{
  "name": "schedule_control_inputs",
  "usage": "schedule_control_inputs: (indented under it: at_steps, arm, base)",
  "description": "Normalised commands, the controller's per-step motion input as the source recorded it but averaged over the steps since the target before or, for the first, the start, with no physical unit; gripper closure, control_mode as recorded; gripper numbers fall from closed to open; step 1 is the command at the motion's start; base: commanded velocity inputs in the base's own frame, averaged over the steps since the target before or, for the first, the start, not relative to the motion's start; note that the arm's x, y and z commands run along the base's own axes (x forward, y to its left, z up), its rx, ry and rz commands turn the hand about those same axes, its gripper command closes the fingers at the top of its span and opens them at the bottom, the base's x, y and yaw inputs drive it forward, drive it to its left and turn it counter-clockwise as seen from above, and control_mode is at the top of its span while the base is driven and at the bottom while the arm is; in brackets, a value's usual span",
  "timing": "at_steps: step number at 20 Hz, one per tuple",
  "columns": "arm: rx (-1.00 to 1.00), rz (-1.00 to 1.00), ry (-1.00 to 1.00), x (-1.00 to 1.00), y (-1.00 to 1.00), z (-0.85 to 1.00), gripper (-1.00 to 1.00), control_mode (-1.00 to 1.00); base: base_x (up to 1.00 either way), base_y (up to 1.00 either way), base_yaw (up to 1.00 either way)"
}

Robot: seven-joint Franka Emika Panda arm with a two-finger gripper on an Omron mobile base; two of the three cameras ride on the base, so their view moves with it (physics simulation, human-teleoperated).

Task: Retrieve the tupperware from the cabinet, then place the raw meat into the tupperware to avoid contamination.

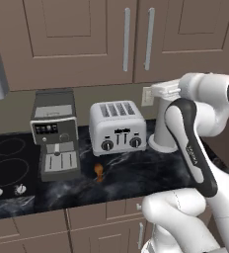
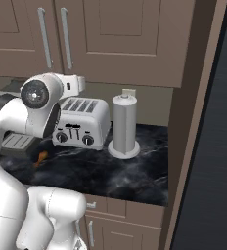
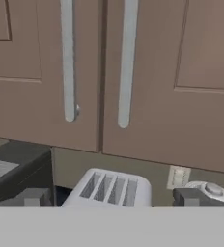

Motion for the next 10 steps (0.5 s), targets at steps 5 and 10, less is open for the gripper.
schedule_control_inputs:
  at_steps: [5, 10]
  arm:
    - [0.04, 0.00, -0.13, 0.00, 0.00, 0.25, -1.00, -1.00]
    - [0.03, 0.00, -0.14, 0.00, 0.00, 0.20, -1.00, -1.00]
  base:
    - [0.00, 0.00, 0.00]
    - [0.00, 0.00, 0.00]
